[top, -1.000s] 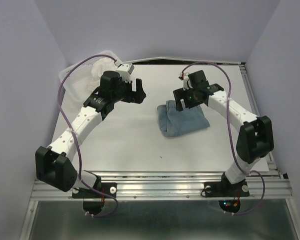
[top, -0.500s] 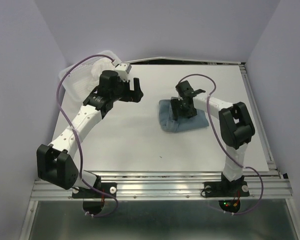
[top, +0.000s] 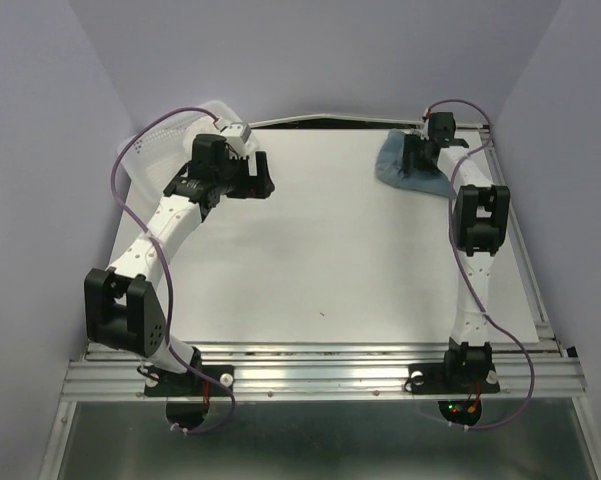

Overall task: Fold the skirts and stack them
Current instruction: Neatly place the folded skirt to the corner, then grab the skirt from the pile

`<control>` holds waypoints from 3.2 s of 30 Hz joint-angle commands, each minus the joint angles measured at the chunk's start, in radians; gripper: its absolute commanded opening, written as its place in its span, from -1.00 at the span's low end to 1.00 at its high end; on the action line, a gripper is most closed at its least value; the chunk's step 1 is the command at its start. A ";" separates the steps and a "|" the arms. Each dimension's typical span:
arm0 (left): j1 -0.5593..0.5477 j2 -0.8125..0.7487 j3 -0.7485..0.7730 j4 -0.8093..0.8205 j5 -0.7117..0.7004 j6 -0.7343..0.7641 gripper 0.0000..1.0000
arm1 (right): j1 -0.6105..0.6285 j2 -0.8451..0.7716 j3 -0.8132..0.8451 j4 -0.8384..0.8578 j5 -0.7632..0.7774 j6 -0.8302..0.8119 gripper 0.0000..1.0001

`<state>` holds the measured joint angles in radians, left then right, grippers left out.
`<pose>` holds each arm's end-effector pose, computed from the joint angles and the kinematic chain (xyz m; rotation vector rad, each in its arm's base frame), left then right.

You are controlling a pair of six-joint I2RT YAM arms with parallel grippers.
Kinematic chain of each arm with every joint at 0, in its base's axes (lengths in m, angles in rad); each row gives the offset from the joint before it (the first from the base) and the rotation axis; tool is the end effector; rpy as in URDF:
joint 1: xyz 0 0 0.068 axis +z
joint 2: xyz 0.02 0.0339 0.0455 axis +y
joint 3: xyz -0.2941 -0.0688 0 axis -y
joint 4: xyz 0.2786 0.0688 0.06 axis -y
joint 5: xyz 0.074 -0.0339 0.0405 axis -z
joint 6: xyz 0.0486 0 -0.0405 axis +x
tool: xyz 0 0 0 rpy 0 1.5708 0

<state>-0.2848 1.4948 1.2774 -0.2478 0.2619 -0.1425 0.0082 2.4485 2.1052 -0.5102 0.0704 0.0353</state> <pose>0.3715 -0.1219 0.3510 0.3125 2.0368 -0.5330 0.6093 0.0016 0.1718 0.0648 2.4217 -0.0655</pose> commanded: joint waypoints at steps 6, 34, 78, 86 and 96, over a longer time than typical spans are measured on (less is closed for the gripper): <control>0.036 0.013 0.037 0.001 0.094 0.032 0.97 | -0.051 0.167 0.085 0.061 -0.009 -0.346 0.93; 0.257 0.021 0.292 -0.059 0.077 0.058 0.97 | -0.071 -0.436 -0.367 -0.135 -0.210 -0.301 0.88; 0.328 0.698 0.836 0.094 0.329 0.126 -0.26 | -0.140 -0.594 -0.429 -0.165 -0.346 -0.144 1.00; 0.329 0.562 1.066 0.091 0.493 0.127 -1.00 | -0.140 -0.635 -0.418 -0.163 -0.431 -0.127 1.00; 0.127 0.282 0.984 0.208 0.756 0.049 -1.00 | -0.140 -0.701 -0.406 -0.145 -0.526 -0.129 1.00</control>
<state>-0.0433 1.9232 2.2887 -0.1478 0.8291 -0.0772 -0.1299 1.8183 1.6527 -0.6743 -0.4023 -0.0959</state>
